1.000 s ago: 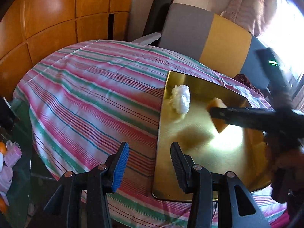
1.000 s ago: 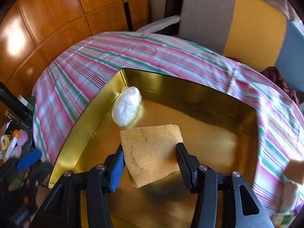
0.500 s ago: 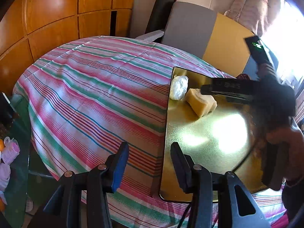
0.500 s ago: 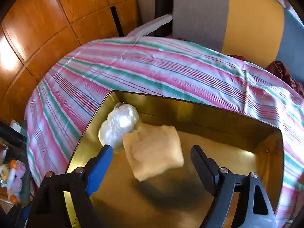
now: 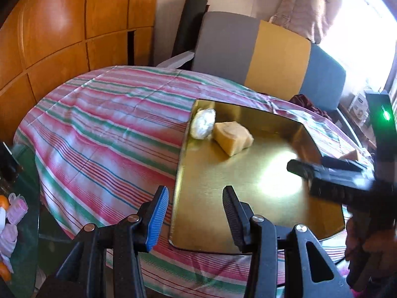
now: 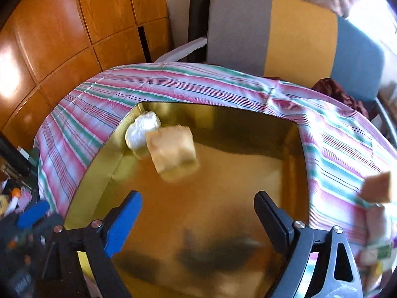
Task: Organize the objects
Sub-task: 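Move both tools back from the tray to the snack pile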
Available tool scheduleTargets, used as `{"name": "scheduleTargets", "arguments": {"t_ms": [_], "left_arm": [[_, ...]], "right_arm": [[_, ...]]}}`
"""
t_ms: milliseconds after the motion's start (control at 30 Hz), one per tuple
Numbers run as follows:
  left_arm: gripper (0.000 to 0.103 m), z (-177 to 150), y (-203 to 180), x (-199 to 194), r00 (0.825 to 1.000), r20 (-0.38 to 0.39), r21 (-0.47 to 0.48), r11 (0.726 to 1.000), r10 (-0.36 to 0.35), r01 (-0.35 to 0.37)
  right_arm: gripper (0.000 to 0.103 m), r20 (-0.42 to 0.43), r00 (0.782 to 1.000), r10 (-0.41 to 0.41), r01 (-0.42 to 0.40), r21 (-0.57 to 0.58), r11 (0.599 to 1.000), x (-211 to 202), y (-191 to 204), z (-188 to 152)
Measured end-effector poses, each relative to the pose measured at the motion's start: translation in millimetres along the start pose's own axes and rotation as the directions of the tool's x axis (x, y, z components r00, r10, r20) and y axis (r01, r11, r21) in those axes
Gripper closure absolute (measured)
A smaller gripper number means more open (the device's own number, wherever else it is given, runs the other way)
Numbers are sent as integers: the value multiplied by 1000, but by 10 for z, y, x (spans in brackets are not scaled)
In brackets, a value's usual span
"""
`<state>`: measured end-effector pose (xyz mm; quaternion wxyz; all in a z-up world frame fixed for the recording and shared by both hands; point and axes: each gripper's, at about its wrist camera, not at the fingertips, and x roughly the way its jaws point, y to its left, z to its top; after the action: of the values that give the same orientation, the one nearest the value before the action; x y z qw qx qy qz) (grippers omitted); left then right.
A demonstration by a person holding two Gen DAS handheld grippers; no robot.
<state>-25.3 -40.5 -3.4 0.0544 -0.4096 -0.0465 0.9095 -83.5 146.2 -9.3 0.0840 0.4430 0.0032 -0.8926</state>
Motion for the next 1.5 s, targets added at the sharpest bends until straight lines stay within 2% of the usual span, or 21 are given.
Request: {"name": "scheduleTargets", "arguments": {"t_ms": [133,300,567,700,733,867,900,1000,1033,1067,1100,1133,1233,1267,1333,1400,1500], "left_arm": [[57,-33,-182,-54,1000,1,45,999,-19,19],[57,-99,-415,-55,998,-13,105,993,-62,63],[57,-116,-945,-40,987,-40,231,959,-158,163],[57,-131,-1311,-13,974,-71,298,927,-216,228],[57,-142,-1438,-5,965,-91,316,912,-245,261],[57,-217,-1895,50,941,-152,374,864,-303,338],[57,-248,-2044,70,932,-175,391,846,-319,363],[57,-337,-2373,103,921,-203,449,805,-332,389],[57,-380,-2520,131,912,-223,474,780,-343,409],[57,-407,-2614,152,907,-236,487,765,-349,421],[57,-434,-2725,188,903,-251,503,750,-349,430],[57,-471,-2885,258,897,-280,522,729,-343,442],[56,-507,-3134,383,874,-329,511,711,-358,483],[53,-512,-3223,405,872,-331,522,699,-362,488],[46,-539,-3418,402,876,-309,584,654,-370,481],[41,-552,-3626,459,864,-323,635,589,-385,500],[39,-503,-3838,589,857,-354,658,552,-375,513]], "right_arm": [[7,23,999,-43,43,-6,999,-266,-148,-273],[6,29,997,-71,70,52,996,-538,-463,-539],[6,8,984,-180,176,178,968,-1037,-1280,-964],[3,18,961,-278,259,302,917,-1489,-1847,-1192],[2,18,951,-309,285,331,899,-1622,-2013,-1253],[0,-28,893,-449,414,444,794,-1943,-2550,-1487],[0,-40,885,-463,424,478,769,-1990,-2682,-1559],[0,-50,893,-447,389,585,712,-2047,-2969,-1782],[0,-56,905,-421,361,623,694,-2031,-3053,-1863],[0,-52,927,-371,311,658,686,-2007,-3141,-1924],[0,-15,945,-327,242,706,666,-2030,-3225,-1996],[0,10,946,-323,214,730,649,-2062,-3260,-2040],[0,73,962,-263,105,790,605,-2092,-3363,-2163],[0,89,962,-260,89,794,601,-2107,-3378,-2179],[0,114,960,-255,68,790,610,-2117,-3350,-2174],[0,124,963,-240,52,786,616,-2085,-3338,-2144],[0,147,967,-207,10,793,610,-2060,-3370,-2163]]}}
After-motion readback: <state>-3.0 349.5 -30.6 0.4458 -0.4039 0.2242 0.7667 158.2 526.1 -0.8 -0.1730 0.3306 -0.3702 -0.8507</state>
